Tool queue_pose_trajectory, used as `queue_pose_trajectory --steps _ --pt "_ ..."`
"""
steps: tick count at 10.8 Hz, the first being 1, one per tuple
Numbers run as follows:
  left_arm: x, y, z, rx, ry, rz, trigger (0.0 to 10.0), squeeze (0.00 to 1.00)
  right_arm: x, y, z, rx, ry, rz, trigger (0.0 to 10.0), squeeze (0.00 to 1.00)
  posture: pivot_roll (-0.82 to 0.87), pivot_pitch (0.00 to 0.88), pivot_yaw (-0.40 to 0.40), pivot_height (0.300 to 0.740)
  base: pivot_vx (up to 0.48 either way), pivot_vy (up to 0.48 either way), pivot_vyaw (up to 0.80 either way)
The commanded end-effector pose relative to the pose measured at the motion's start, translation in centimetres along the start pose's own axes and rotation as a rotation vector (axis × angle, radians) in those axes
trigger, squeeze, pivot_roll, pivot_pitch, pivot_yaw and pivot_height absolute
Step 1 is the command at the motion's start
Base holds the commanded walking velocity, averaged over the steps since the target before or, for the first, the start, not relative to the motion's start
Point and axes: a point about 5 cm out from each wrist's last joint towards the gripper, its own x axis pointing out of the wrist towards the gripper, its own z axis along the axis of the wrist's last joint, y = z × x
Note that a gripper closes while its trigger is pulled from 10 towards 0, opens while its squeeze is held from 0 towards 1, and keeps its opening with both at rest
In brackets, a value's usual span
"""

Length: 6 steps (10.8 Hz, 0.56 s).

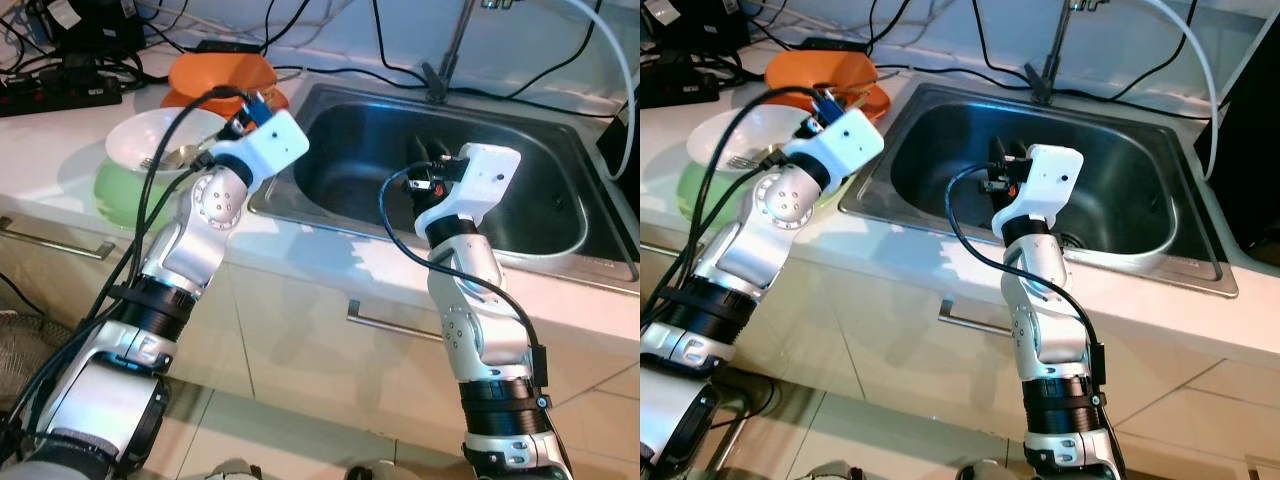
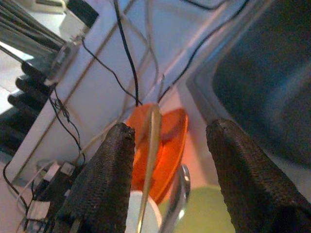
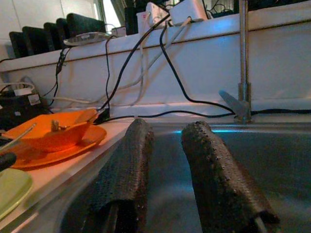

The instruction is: Kitchen organization

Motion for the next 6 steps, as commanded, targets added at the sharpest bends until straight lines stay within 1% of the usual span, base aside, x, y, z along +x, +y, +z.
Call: queue_pose_trajectory --steps 1,2,6 --pt "0.2 0.1 0.2 0.030 0.006 -0.005 10.0 0.00 -0.2 -0.4 0.3 0.006 -0.003 -0.020 10.0 0.00 0.00 0.026 -0.045 0.719 0.000 0.000 0.00" --pt "0.1 0.1 -0.1 0.050 0.031 -0.003 10.0 0.00 -0.2 -0.5 0.3 0.008 0.001 -0.022 10.0 0.00 0.00 0.027 -0.045 0.719 0.000 0.000 0.00" --pt "0.1 -0.3 -0.9 0.057 0.085 -0.022 10.0 0.00 -0.2 -0.4 0.3 0.013 0.008 -0.024 10.0 0.00 0.01 0.027 -0.048 0.719 0.000 0.000 0.00"
